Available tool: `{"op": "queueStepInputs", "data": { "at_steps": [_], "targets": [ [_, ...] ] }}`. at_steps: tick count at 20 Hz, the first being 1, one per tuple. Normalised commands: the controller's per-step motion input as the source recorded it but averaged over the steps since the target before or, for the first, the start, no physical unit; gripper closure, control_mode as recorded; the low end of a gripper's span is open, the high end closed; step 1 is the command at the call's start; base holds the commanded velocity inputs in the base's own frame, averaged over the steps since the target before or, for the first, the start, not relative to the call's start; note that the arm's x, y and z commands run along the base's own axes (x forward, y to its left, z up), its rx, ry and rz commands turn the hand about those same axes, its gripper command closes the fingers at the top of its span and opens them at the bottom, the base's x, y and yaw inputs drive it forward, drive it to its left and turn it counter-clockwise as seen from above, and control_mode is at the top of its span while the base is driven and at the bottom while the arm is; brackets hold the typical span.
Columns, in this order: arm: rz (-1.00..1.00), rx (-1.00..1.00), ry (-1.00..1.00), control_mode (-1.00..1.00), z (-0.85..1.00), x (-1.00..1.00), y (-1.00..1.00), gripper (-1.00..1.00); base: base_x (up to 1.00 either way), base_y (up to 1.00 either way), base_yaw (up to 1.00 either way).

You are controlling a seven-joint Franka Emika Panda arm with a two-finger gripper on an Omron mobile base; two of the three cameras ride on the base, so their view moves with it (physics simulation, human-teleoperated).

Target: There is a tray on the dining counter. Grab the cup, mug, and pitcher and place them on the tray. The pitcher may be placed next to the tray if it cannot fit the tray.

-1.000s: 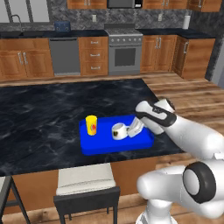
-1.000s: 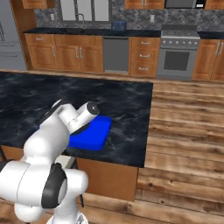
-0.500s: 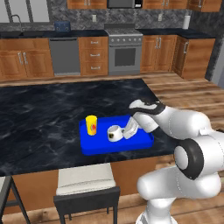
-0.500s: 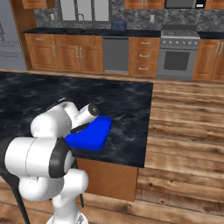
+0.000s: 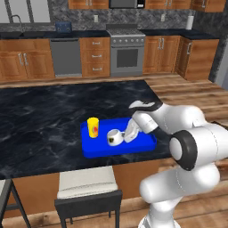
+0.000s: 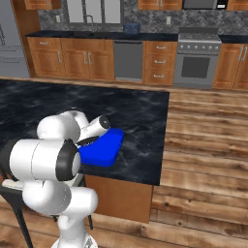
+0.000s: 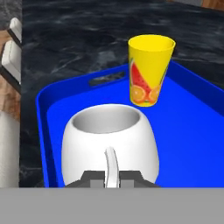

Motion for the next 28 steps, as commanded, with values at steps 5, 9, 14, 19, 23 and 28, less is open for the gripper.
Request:
{"op": "queueStepInputs", "data": {
  "at_steps": [5, 9, 14, 19, 23, 28],
  "targets": [
    [0.05, 0.00, 0.00, -1.00, -0.09, 0.09, 0.09, 1.00, 0.00, 0.00, 0.00],
    [0.05, 0.00, 0.00, -1.00, -0.05, 0.11, 0.09, 1.00, 0.00, 0.00, 0.00],
    [0.04, 0.00, 0.00, -1.00, -0.02, 0.13, 0.11, 1.00, 0.00, 0.00, 0.00],
    [0.03, 0.00, 0.00, -1.00, 0.00, 0.11, 0.14, 1.00, 0.00, 0.00, 0.00],
    [0.03, 0.00, 0.00, -1.00, -0.05, 0.09, 0.12, 1.00, 0.00, 0.00, 0.00],
    [0.02, 0.00, 0.00, -1.00, -0.22, 0.08, 0.09, 1.00, 0.00, 0.00, 0.00]
  ]
}}
